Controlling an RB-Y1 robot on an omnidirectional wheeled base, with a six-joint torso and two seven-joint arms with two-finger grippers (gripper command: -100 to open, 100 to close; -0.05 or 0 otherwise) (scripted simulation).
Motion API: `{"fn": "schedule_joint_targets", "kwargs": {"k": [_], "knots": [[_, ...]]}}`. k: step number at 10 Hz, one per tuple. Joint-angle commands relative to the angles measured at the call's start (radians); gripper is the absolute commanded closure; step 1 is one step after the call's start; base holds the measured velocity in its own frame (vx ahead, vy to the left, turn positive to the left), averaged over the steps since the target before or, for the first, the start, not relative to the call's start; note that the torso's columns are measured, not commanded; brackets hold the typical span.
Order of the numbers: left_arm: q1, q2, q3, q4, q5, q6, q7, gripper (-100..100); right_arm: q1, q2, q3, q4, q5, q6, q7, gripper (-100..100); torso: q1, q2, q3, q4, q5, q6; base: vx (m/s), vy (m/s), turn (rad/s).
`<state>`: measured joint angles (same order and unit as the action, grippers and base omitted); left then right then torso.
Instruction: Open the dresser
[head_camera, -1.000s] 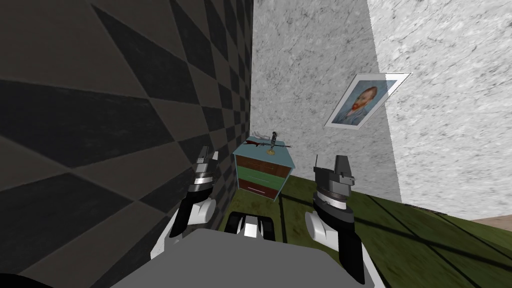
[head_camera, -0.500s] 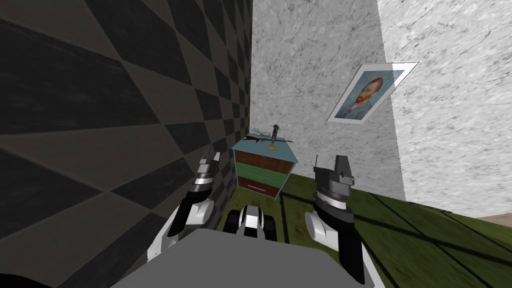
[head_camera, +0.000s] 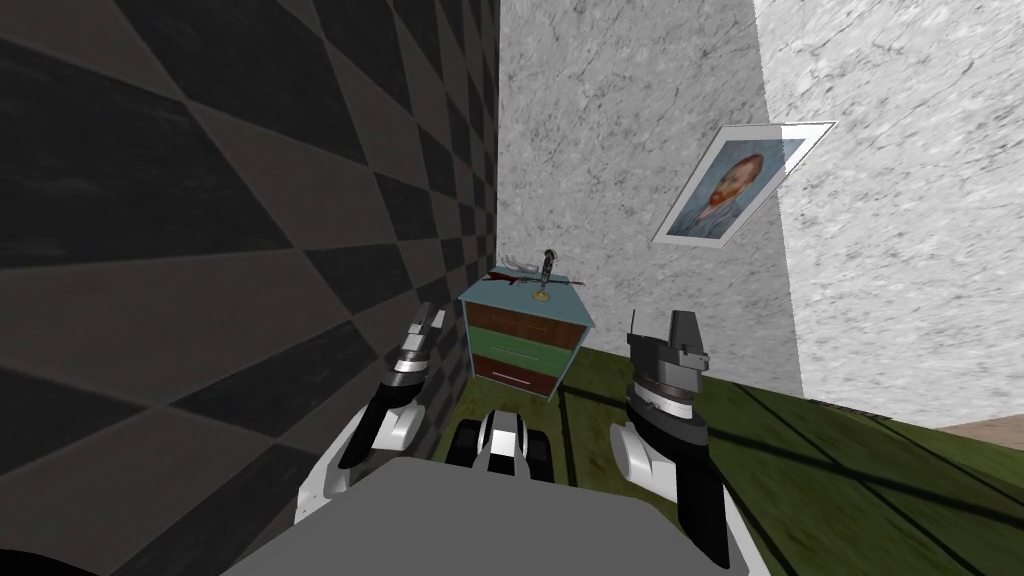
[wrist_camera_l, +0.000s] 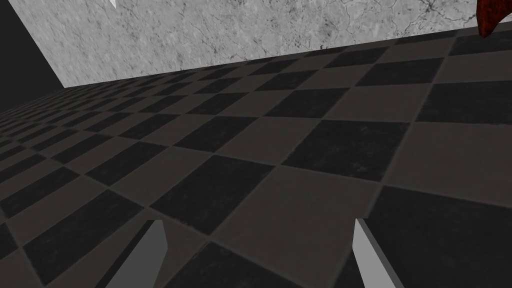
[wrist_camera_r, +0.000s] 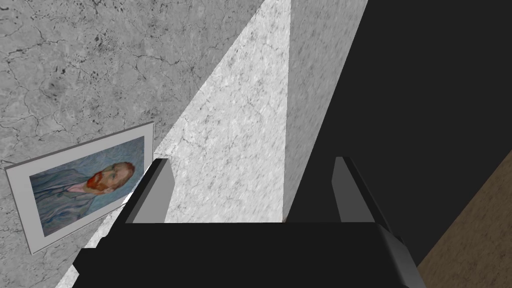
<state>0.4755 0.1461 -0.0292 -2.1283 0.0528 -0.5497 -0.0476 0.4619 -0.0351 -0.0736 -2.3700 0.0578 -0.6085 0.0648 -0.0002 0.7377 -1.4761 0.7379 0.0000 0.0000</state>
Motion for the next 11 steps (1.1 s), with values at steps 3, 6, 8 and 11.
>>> {"fn": "schedule_joint_targets", "kwargs": {"k": [3,6,8,11], "knots": [[-0.027,0.032,-0.007,0.13,0.001,-0.087,0.0,-100,0.0,0.0,0.0,0.0,0.0,0.0,0.0,0,0.0,0.0,0.0,0.0,0.0,0.0,0.051,-0.014,-0.04],[-0.046,0.035,-0.013,0.23,0.001,-0.155,0.0,-100,0.0,0.0,0.0,0.0,0.0,0.0,0.0,0,0.0,0.0,0.0,0.0,0.0,0.0,0.06,-0.016,-0.046],[-0.053,0.034,-0.015,0.27,0.001,-0.18,0.0,-100,0.0,0.0,0.0,0.0,0.0,0.0,0.0,0,0.0,0.001,0.0,0.0,0.0,0.0,0.047,-0.013,-0.028],[-0.074,0.034,-0.022,0.371,0.001,-0.257,0.0,-100,0.0,0.0,0.0,0.0,0.0,0.0,0.0,0,0.0,0.0,0.0,0.0,0.0,0.0,0.053,-0.011,-0.047]]}}
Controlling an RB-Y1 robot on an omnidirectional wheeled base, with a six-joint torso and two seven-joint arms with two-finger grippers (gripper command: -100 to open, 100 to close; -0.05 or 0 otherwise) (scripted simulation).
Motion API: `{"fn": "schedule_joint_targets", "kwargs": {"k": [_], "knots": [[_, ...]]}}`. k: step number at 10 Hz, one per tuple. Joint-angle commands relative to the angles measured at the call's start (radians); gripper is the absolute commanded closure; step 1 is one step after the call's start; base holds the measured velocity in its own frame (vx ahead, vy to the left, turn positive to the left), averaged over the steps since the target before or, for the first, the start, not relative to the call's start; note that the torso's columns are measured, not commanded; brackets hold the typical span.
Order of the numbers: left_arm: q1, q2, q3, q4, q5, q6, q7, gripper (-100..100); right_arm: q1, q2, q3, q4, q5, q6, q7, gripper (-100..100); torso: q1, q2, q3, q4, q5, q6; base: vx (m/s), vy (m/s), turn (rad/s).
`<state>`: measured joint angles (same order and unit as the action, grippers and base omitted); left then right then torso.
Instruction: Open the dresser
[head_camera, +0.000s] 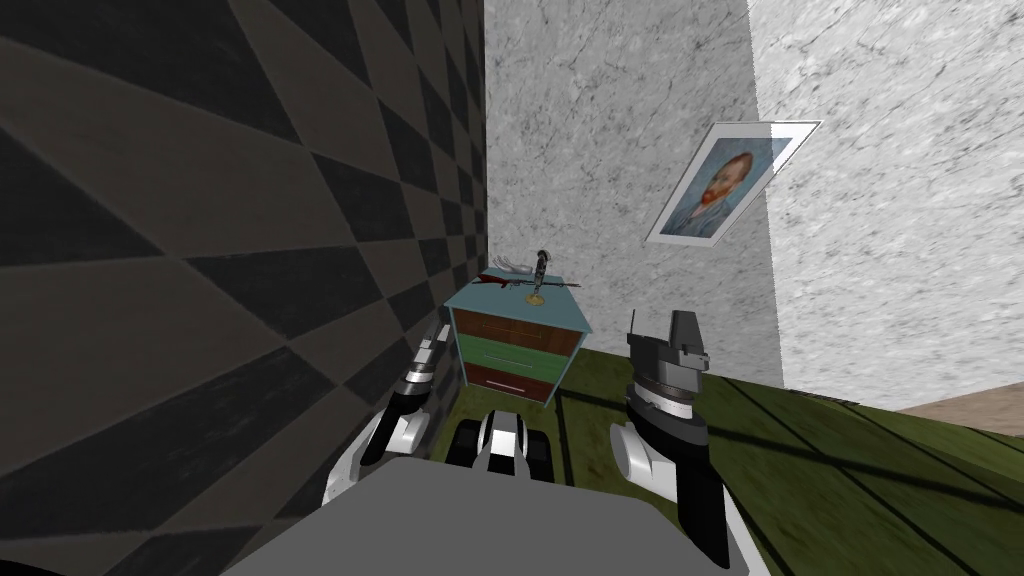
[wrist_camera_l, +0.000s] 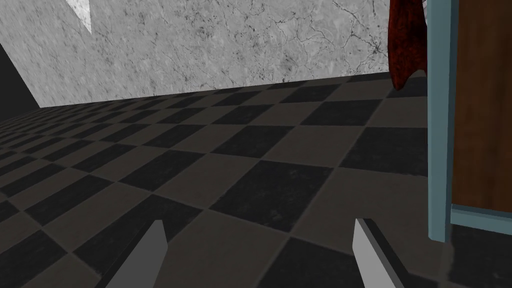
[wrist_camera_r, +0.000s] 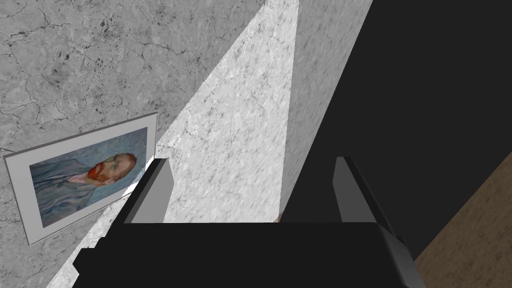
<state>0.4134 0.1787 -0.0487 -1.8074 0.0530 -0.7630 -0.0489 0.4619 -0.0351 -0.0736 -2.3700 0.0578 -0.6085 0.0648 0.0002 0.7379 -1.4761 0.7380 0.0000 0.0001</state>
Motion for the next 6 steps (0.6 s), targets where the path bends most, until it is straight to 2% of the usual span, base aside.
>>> {"fn": "schedule_joint_targets", "kwargs": {"k": [1,4,5,6], "knots": [[-0.012,0.001,-0.003,0.066,0.001,-0.044,0.001,-100,0.0,0.0,0.0,0.0,0.0,0.0,0.0,0,0.0,-0.001,-0.001,0.0,0.0,0.0,0.053,-0.014,-0.011],[-0.035,-0.003,-0.01,0.171,0.001,-0.126,0.001,-100,0.0,0.0,0.0,0.0,0.0,0.0,0.0,0,0.0,0.0,0.0,0.0,0.0,0.0,0.058,-0.014,-0.048],[-0.035,-0.003,-0.01,0.189,0.001,-0.126,0.001,-100,0.0,0.0,0.0,0.0,0.0,0.0,0.0,0,0.0,-0.001,0.0,0.0,0.0,0.0,0.049,-0.009,-0.011],[-0.042,-0.005,-0.012,0.225,0.001,-0.153,0.001,-100,0.0,0.0,0.0,0.0,0.0,0.0,0.0,0,0.0,0.001,0.0,0.0,0.0,0.0,0.041,-0.01,-0.032]]}}
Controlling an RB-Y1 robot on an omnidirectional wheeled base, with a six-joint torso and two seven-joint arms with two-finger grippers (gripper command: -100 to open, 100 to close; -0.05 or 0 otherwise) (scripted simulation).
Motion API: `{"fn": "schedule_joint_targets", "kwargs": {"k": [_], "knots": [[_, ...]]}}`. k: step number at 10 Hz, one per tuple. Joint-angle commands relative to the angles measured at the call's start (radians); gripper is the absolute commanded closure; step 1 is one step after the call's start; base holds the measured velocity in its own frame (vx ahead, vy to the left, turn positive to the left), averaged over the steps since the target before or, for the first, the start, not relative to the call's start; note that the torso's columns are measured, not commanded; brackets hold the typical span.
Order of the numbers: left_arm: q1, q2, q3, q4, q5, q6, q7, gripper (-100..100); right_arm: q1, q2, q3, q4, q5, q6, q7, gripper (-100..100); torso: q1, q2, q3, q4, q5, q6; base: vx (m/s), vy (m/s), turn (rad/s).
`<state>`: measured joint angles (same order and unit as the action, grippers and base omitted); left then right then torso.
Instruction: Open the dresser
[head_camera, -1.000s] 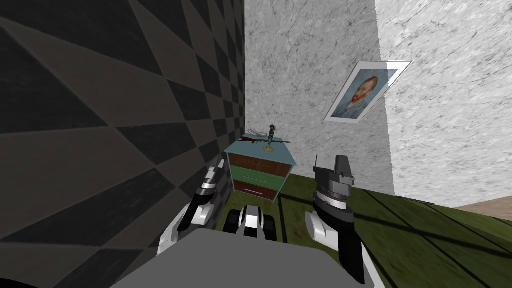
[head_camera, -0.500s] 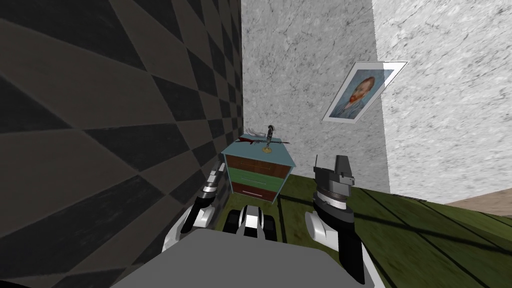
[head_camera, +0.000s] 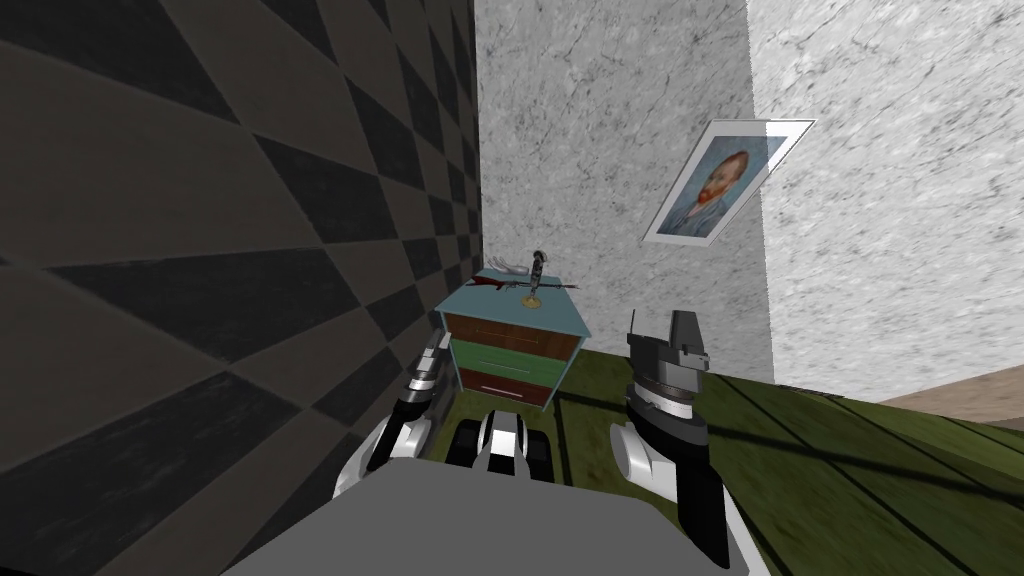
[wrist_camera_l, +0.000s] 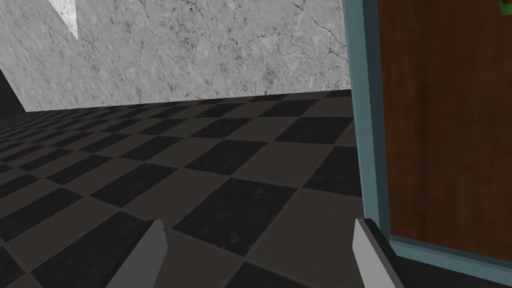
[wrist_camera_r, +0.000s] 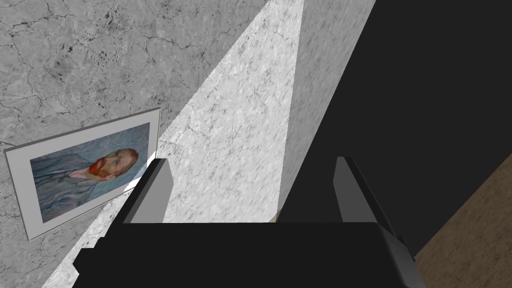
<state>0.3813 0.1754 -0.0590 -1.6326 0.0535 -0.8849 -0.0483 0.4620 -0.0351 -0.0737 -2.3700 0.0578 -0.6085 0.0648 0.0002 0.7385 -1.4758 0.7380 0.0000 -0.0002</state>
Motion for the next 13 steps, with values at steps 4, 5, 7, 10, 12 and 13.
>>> {"fn": "schedule_joint_targets", "kwargs": {"k": [4,5,7,10,12,13], "knots": [[-0.033,-0.013,-0.01,0.17,0.001,-0.113,0.0,-100,0.0,0.0,0.0,0.0,0.0,0.0,0.0,0,0.0,0.0,0.0,0.0,0.0,0.0,0.051,-0.016,-0.04],[-0.033,-0.013,-0.01,0.177,0.001,-0.113,0.0,-100,0.0,0.0,0.0,0.0,0.0,0.0,0.0,0,-0.001,-0.001,0.0,0.0,0.0,0.0,0.044,-0.007,-0.015],[-0.047,-0.02,-0.014,0.251,0.001,-0.165,0.0,-100,0.0,0.0,0.0,0.0,0.0,0.0,0.0,0,0.001,0.0,0.0,0.0,0.0,0.0,0.046,-0.003,-0.037],[-0.061,-0.027,-0.019,0.328,0.001,-0.214,0.0,-100,0.0,0.0,0.0,0.0,0.0,0.0,0.0,0,-0.001,-0.001,-0.001,0.0,0.0,0.0,0.062,-0.01,-0.04],[-0.073,-0.034,-0.023,0.396,0.001,-0.259,0.0,-100,0.0,0.0,0.0,0.0,0.0,0.0,0.0,0,0.0,0.001,0.001,0.0,0.0,0.0,0.044,-0.008,-0.038],[-0.079,-0.038,-0.025,0.428,0.001,-0.28,0.0,-100,0.0,0.0,0.0,0.0,0.0,0.0,0.0,0,0.0,0.0,0.0,0.0,0.0,0.0,0.056,-0.007,-0.042]]}}
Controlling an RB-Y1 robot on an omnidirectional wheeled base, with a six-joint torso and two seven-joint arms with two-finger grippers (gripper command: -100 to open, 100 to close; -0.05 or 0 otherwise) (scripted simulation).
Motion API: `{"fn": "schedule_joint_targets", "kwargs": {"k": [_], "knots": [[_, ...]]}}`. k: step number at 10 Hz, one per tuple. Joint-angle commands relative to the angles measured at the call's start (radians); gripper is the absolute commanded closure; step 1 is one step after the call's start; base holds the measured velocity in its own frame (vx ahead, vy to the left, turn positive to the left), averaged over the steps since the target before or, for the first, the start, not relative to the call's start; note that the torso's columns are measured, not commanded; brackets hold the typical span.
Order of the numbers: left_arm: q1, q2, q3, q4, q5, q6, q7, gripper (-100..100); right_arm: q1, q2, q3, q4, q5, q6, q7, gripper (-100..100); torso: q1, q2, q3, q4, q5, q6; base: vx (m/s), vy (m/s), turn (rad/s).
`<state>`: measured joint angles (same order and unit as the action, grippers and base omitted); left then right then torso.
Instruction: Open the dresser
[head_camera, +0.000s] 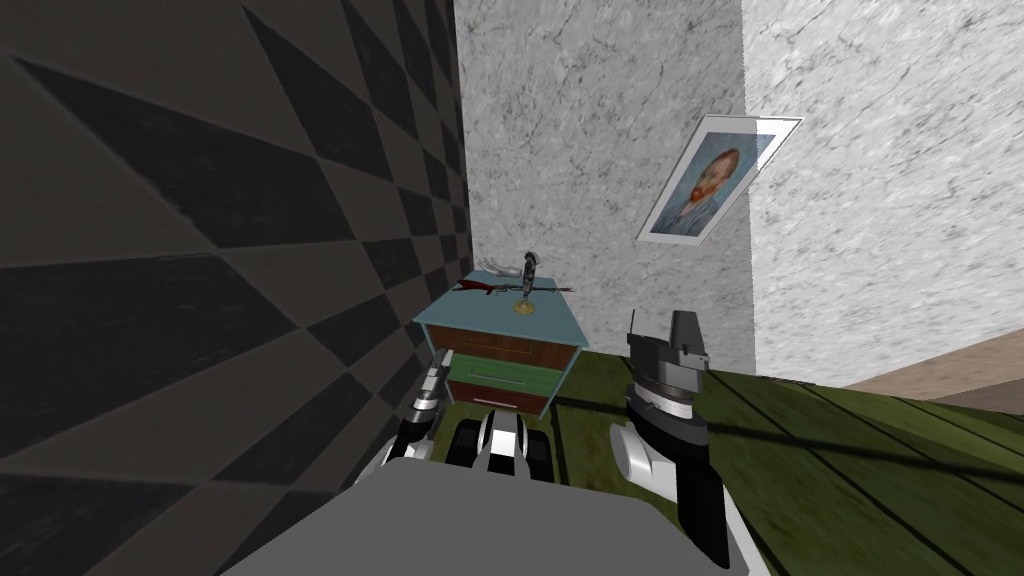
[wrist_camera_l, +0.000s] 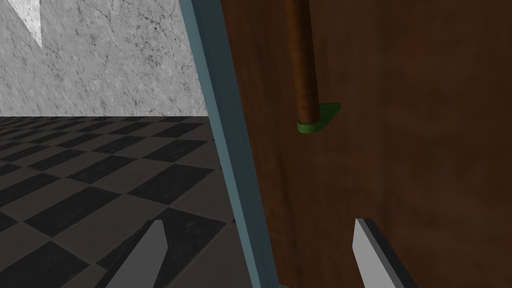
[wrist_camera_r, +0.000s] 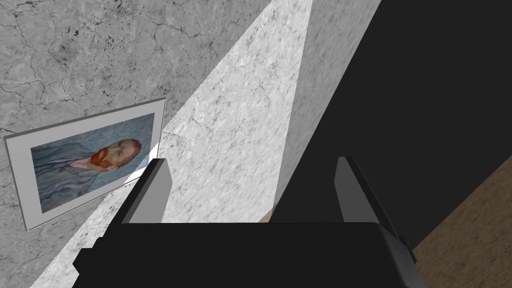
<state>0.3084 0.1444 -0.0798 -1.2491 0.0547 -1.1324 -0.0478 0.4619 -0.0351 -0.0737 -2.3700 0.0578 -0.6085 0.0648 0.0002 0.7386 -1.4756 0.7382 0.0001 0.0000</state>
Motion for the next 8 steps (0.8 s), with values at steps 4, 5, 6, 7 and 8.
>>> {"fn": "schedule_joint_targets", "kwargs": {"k": [4,5,6,7,8], "knots": [[-0.026,-0.033,-0.011,0.152,0.0,-0.105,-0.001,-100,0.0,0.0,0.0,0.0,0.0,0.0,0.0,0,-0.001,-0.001,0.0,0.0,0.0,0.0,0.052,-0.011,-0.036],[-0.033,-0.055,-0.013,0.192,0.0,-0.132,-0.001,-100,0.0,0.0,0.0,0.0,0.0,0.0,0.0,0,-0.001,0.0,0.0,0.0,0.0,0.0,0.057,-0.009,-0.044],[-0.036,-0.068,-0.014,0.208,0.0,-0.142,-0.001,-100,0.0,0.0,0.0,0.0,0.0,0.0,0.0,0,0.0,-0.001,0.0,0.0,0.0,0.0,0.052,-0.008,-0.033],[-0.04,-0.095,-0.015,0.228,0.0,-0.156,-0.001,-100,0.0,0.0,0.0,0.0,0.0,0.0,0.0,0,0.0,0.0,0.0,0.0,0.0,0.0,0.034,-0.006,-0.022],[-0.036,-0.08,-0.014,0.209,0.0,-0.142,-0.001,-100,0.0,0.0,0.0,0.0,0.0,0.0,0.0,0,0.0,0.0,0.0,0.0,0.0,0.0,0.014,-0.003,-0.004]]}}
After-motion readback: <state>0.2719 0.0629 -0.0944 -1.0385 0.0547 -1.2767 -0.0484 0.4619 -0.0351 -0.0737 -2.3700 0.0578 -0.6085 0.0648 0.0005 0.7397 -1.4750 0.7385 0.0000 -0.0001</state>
